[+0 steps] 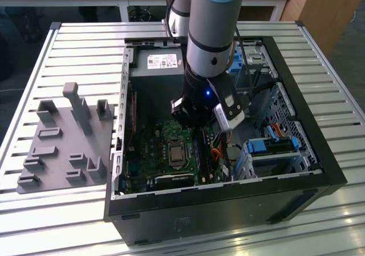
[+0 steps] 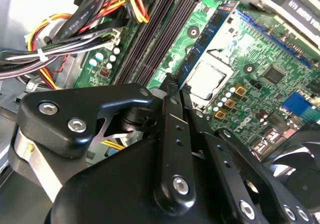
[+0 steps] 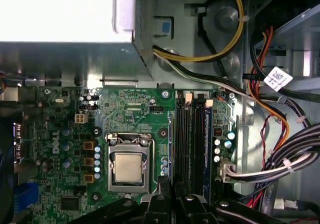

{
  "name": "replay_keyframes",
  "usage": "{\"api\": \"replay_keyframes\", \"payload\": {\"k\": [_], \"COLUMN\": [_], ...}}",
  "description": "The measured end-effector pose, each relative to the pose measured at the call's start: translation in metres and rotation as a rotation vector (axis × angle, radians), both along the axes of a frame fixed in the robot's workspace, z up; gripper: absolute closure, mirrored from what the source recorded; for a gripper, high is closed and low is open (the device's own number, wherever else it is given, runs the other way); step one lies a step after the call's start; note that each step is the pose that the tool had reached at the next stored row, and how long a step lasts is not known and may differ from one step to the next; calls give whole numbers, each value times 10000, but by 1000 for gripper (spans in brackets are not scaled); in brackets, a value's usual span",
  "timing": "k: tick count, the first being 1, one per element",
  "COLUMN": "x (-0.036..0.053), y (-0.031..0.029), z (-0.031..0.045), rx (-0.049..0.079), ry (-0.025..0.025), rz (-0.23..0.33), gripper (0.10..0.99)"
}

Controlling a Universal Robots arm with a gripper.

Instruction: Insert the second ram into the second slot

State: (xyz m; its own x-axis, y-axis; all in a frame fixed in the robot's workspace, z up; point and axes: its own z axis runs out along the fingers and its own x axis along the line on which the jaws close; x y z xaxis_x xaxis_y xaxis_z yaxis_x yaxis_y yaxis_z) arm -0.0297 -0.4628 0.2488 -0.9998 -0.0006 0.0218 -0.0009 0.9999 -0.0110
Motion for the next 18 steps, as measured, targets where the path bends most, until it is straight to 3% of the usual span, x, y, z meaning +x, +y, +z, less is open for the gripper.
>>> {"api": "replay_keyframes", "payload": {"k": [6, 11, 18], "x": [0, 42, 50], "y": [-25, -29, -29], "z": [-11, -80, -109], "rx": [3, 11, 11], "ry": [-1, 2, 3], "rz": [-11, -28, -209], "gripper": [949, 949, 949]}}
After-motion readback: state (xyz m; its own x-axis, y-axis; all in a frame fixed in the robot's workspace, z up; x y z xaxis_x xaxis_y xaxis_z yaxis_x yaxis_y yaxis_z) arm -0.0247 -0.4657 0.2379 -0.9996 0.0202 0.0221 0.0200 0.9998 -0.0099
